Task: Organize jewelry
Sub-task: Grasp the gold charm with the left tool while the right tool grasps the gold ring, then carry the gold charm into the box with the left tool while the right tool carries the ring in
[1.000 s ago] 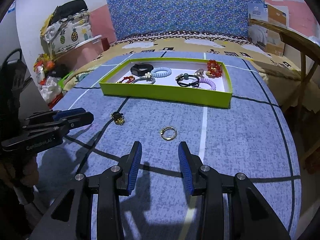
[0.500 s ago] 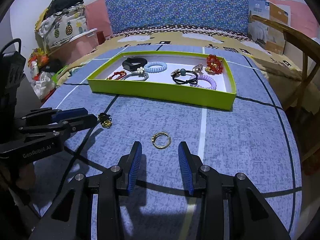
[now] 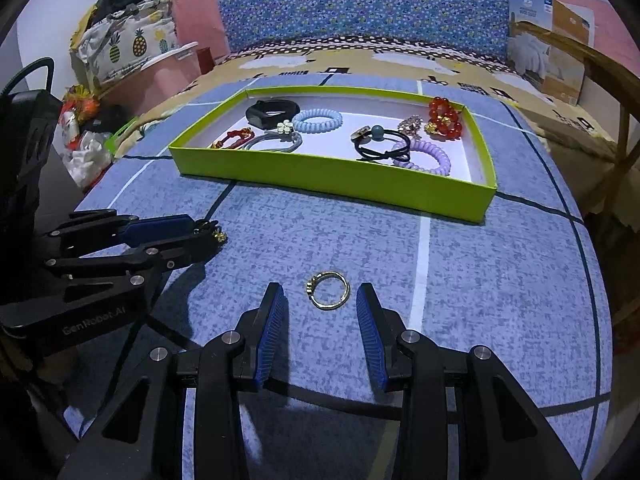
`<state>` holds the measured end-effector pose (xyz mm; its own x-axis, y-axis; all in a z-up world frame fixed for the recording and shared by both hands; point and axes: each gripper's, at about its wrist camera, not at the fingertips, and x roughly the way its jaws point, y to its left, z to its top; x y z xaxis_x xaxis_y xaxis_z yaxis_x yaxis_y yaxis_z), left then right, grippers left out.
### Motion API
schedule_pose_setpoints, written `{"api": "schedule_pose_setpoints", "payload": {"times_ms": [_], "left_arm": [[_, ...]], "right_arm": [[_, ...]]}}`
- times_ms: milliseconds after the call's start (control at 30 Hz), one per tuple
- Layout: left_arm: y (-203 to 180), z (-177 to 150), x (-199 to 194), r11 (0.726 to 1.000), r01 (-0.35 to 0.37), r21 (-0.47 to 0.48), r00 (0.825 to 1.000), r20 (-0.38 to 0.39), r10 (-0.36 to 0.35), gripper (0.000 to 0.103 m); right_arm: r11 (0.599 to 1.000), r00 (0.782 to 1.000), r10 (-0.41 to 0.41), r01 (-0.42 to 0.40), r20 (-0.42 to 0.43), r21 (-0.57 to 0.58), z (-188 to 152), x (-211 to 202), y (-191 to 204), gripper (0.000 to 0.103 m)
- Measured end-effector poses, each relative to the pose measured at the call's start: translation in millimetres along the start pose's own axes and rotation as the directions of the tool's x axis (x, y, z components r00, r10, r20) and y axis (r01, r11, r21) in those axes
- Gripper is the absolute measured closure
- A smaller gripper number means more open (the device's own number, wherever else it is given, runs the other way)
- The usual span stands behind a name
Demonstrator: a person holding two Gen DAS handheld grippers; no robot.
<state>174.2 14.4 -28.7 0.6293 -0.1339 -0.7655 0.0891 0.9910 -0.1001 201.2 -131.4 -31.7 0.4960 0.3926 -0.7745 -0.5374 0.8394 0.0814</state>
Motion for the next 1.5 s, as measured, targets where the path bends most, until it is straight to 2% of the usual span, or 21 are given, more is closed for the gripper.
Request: {"api": "schedule_pose_setpoints", "payload": {"times_ms": [100, 267, 300, 333, 367, 633, 867, 1233, 1500], "left_arm": [[1.8, 0.4, -0.4, 1.0, 0.003, -0.007, 1.0, 0.002, -0.003, 0.078], [3.9, 0.1, -1.3, 1.0, 0.004, -0.01, 1.0, 0.003, -0.004, 0.08], [4.5, -0.2, -1.7, 1.0, 0.003, -0.011, 1.0, 0.004, -0.003, 0.08], [5.1, -0.2, -2.1, 1.0, 0.003, -0.012, 1.0, 0.004, -0.003, 0.08], [5.9, -0.1, -2.1, 1.0, 0.004, -0.014, 1.0, 0.004, -0.004, 0.08], [7.6, 0.3, -6.8, 1.0, 0.01, -0.019, 1.0, 0.018, -0.01, 0.08], [7.6, 7.4, -16.8, 0.999, 0.033, -0.016, 0.998, 0.056, -0.032, 0.081], [15.5, 48.4, -23.4, 1.0, 0.027, 0.013, 0.989, 0.148, -0.029, 0.081], [33.2, 71.6, -9.8, 1.0, 0.012, 0.02, 0.989, 0.149, -0.015, 0.081]], "right_arm": [[1.0, 1.0, -0.013, 0.013, -0.014, -0.01, 3.3, 3.5, 1.5, 0.064], [0.999, 0.999, -0.033, 0.032, -0.021, -0.037, 4.8, 5.9, 4.8, 0.064], [0.998, 0.999, -0.043, 0.042, -0.02, -0.043, 4.2, 5.7, 5.8, 0.068], [0.997, 0.998, -0.055, 0.054, -0.018, -0.047, 4.1, 5.7, 5.8, 0.077], [0.998, 0.998, -0.056, 0.056, -0.017, -0.043, 3.9, 5.1, 4.5, 0.08], [0.999, 0.999, -0.033, 0.033, 0.0, -0.029, 2.9, -0.2, 1.6, 0.08], [1.0, 0.998, -0.005, 0.005, 0.057, -0.001, 9.6, -13.6, -2.0, 0.08], [1.0, 0.99, 0.001, 0.0, 0.142, -0.003, 48.1, -27.4, -16.5, 0.08], [0.999, 0.99, 0.041, -0.039, 0.132, -0.016, 78.3, -5.5, -21.8, 0.08]]}}
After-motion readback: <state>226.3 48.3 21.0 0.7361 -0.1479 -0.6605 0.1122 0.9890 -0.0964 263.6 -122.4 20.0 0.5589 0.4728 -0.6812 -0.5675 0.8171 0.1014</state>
